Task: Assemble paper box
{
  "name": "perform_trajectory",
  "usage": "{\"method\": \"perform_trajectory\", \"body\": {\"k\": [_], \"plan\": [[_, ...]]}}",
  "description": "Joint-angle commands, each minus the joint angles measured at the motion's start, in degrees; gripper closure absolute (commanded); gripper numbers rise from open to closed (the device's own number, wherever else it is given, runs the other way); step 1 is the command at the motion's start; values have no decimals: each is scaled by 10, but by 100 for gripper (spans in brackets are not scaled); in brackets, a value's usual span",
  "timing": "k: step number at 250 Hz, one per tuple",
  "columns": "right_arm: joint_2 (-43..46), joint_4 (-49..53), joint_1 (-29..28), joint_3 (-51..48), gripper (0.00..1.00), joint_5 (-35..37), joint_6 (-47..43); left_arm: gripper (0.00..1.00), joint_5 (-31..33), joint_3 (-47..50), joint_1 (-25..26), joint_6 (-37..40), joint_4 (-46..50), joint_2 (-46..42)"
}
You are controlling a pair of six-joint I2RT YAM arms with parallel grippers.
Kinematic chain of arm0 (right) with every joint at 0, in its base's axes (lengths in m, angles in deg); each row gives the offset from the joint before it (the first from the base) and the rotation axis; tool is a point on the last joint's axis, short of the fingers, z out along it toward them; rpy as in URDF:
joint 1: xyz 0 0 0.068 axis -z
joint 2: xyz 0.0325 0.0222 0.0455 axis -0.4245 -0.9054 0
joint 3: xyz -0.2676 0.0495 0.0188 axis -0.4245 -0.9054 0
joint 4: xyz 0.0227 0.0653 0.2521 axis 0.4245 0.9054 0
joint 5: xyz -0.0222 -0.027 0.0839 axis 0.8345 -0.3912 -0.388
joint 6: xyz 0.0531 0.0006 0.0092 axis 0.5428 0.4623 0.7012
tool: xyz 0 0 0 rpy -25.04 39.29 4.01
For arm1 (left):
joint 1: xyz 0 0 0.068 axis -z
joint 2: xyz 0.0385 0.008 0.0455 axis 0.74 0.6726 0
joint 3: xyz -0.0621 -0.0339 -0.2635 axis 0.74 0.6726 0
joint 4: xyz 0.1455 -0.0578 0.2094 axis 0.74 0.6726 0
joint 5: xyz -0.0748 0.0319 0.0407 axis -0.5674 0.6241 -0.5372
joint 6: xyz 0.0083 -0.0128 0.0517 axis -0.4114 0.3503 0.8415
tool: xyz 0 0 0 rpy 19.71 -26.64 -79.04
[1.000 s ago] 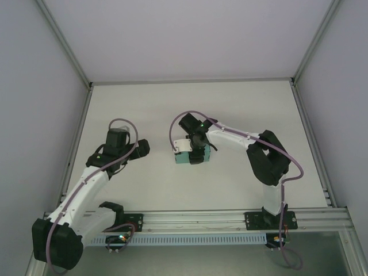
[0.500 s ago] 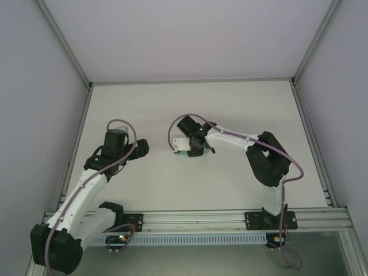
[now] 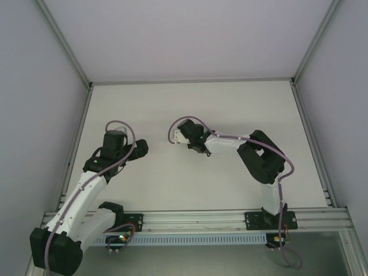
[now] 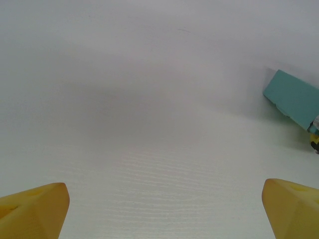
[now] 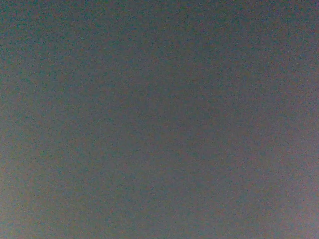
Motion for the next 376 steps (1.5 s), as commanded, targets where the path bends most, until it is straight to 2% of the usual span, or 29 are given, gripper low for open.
{"method": "perform_trajectory", "body": {"k": [1, 22, 72, 127, 148, 180, 200, 218, 232, 256, 274, 302, 328, 358, 376], "plan": [[-7, -26, -1, -19, 42, 33, 1, 0, 6, 7, -4, -7, 7, -8], [5, -1, -4, -30, 32, 19, 11, 0, 6, 7, -4, -7, 6, -9], [36, 123, -23, -21, 0, -46, 62, 0, -9, 18, -3, -17, -20, -4], [81, 226, -25, 0, 0, -128, 109, 0, -8, 7, -4, -10, -16, 11], [119, 216, -24, -2, 0, -143, 156, 0, 4, 2, -4, -4, -16, 14], [232, 150, -3, -50, 0, -146, 254, 0, 35, -10, -7, 7, -23, 26], [322, 113, 35, -92, 0, -170, 339, 0, 39, -12, -22, 11, -42, 42], [406, 71, 93, -148, 0, -212, 405, 0, 51, -13, -45, 20, -60, 59], [458, 20, 155, -203, 0, -237, 451, 0, 85, -6, -67, 35, -85, 69], [506, -100, 256, -307, 0, -234, 540, 0, 117, 23, -112, 70, -166, 74], [512, -198, 306, -378, 0, -239, 557, 0, 174, 73, -133, 103, -276, 70], [487, -262, 323, -423, 0, -236, 534, 0, 205, 153, -158, 149, -439, 65], [429, -298, 329, -433, 0, -216, 520, 0, 167, 184, -172, 177, -489, 62], [363, -418, 332, -463, 0, -173, 495, 0, 174, 253, -171, 199, -638, 96], [340, -469, 334, -470, 0, -136, 488, 0, 178, 273, -172, 215, -724, 148]]}}
